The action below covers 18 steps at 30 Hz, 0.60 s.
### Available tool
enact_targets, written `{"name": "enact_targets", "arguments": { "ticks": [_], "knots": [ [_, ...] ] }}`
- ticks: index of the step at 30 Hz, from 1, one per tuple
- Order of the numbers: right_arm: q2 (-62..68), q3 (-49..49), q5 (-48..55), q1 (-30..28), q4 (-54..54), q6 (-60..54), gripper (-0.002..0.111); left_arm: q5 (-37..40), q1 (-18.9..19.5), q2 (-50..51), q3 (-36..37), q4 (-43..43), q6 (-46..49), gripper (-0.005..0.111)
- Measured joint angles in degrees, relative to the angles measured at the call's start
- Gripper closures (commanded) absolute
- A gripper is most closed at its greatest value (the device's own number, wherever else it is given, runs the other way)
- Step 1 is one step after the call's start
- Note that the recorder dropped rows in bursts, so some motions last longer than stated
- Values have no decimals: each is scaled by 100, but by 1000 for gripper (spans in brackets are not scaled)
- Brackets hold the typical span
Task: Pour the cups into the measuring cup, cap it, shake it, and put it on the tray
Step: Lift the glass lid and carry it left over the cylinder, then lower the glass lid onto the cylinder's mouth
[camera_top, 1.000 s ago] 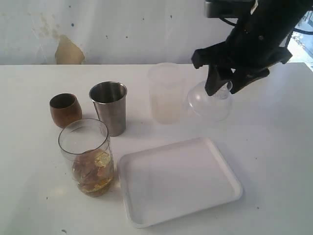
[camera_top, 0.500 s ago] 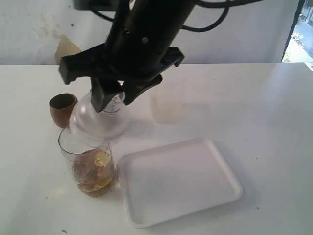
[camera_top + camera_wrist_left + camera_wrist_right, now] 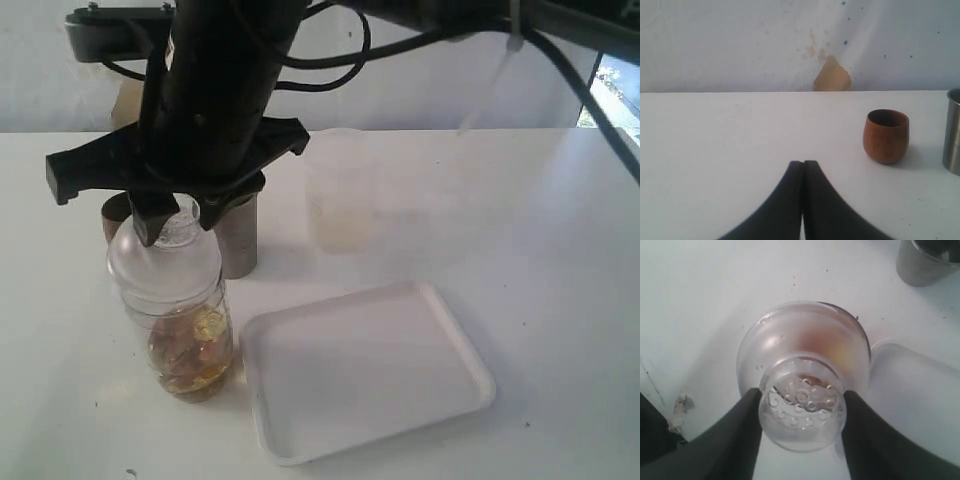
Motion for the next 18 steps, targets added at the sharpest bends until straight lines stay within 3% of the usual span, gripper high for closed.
{"name": "enact_targets", "arguments": {
  "ticks": [18],
  "knots": [
    [26, -287, 51, 0, -195, 0, 108, 0, 0, 0, 0, 0, 0, 107]
  ]
}}
